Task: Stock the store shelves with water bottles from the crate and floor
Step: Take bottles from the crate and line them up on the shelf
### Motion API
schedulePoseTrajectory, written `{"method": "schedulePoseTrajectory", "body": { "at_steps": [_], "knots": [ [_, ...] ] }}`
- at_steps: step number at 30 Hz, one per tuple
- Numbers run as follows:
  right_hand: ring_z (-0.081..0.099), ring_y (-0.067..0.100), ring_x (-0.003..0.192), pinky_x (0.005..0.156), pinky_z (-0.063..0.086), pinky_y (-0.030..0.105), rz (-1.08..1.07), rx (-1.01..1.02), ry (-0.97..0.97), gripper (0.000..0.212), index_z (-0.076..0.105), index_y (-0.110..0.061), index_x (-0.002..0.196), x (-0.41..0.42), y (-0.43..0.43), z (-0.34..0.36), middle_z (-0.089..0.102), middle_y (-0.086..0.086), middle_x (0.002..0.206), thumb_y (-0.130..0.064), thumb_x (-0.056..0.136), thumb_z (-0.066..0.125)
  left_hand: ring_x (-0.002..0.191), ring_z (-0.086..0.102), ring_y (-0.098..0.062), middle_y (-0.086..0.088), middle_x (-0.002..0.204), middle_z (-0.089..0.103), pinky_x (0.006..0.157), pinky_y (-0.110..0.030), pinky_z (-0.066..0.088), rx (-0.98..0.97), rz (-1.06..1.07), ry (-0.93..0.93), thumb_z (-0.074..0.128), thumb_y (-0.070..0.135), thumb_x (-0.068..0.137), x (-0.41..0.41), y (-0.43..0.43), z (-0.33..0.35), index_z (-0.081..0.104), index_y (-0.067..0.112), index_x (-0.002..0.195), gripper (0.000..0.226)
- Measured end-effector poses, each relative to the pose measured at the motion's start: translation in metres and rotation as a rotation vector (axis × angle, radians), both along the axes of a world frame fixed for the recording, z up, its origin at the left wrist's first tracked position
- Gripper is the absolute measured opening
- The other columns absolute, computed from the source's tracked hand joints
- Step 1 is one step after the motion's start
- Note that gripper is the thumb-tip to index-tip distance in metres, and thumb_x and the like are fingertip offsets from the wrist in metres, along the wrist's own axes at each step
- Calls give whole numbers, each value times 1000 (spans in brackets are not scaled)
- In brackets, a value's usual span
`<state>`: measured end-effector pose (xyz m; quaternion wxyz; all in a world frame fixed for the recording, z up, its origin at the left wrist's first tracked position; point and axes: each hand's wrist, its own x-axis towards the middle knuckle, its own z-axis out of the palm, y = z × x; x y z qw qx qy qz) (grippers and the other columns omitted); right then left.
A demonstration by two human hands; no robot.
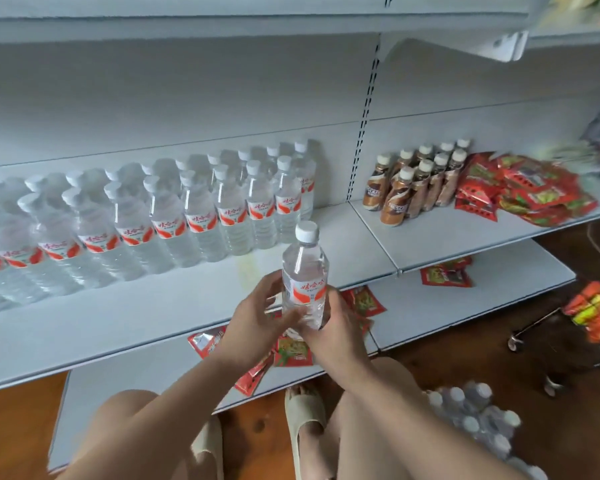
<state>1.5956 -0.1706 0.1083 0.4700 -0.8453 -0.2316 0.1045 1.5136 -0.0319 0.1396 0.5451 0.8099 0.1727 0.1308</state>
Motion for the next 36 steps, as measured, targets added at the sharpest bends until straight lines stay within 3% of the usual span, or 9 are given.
{"method": "schedulePoseTrajectory", "body": {
  "at_steps": [6, 8, 11, 21, 26, 29, 31, 34, 36],
  "knots": [
    [63, 11, 106, 80, 47, 10, -66, 25, 4, 58, 51, -21, 124, 100, 26, -15, 67, -3, 120, -27, 79, 86, 148, 33, -13, 11, 162, 32, 119, -30, 26, 447, 24, 280, 53, 43, 102, 42, 78, -46, 32, 31, 156, 59],
    [62, 12, 105, 76, 40, 3, -87, 3, -11, 58, 51, -17, 126, 124, 35, -23, 66, -1, 121, -21, 80, 85, 156, 13, -15, 9, 169, 11, 125, -35, 13, 610, 26, 424, 32, 56, 103, 35, 111, -80, 21, 27, 161, 65],
    [59, 17, 108, 82, 41, 17, -79, -12, -45, 59, 47, -12, 128, 156, 53, -30, 63, 3, 124, -16, 81, 83, 155, -11, -9, 13, 168, -7, 127, -34, -4, 715, 21, 485, -3, 65, 93, 21, 136, -119, 2, 32, 162, 77],
    [60, 30, 119, 88, 41, 25, -5, -182, -49, 64, 41, -6, 129, 236, 132, -20, 62, 11, 132, -19, 82, 82, 156, -9, -10, 11, 169, -3, 126, -38, 2, 875, 55, 486, 1, 55, 102, 22, 136, -129, 5, 34, 162, 64],
    [59, 31, 124, 86, 42, 27, 7, -283, 6, 86, 30, -11, 144, 238, 130, -20, 61, 8, 135, -20, 78, 85, 155, -13, -8, 12, 169, -6, 126, -36, -2, 841, 53, 473, 5, 55, 102, 23, 138, -130, 3, 32, 162, 64],
    [40, 31, 143, 108, 40, 32, -123, -289, 166, 103, 5, -4, 159, 200, 120, -20, 37, 15, 158, -22, 88, 77, 154, -13, -2, 15, 168, -7, 125, -28, -9, 672, 31, 428, 14, 58, 102, 21, 141, -120, 0, 32, 162, 67],
    [43, 28, 142, 111, 41, 33, -182, -195, 143, 80, 20, -3, 156, 159, 112, -20, 38, 17, 157, -18, 94, 68, 155, 5, -6, 12, 169, 8, 126, -29, 2, 443, 96, 367, 34, 51, 105, 13, 138, -104, 11, 31, 162, 64],
    [62, 14, 116, 85, 50, 14, -103, 72, 142, 36, 52, -17, 130, 81, 95, -14, 61, 3, 129, -16, 96, 63, 144, 39, -18, 7, 160, 37, 116, -37, 34, 200, 316, 291, 53, 29, 104, -13, 111, -82, 37, 27, 153, 52],
    [69, 15, 103, 87, 59, 30, -3, 206, 264, 18, 61, -27, 112, 29, 82, -13, 70, -1, 112, -27, 94, 64, 126, 57, -20, 2, 141, 59, 102, -36, 45, -66, 444, 203, 57, 16, 101, -33, 82, -66, 55, 24, 136, 36]
  ]
}}
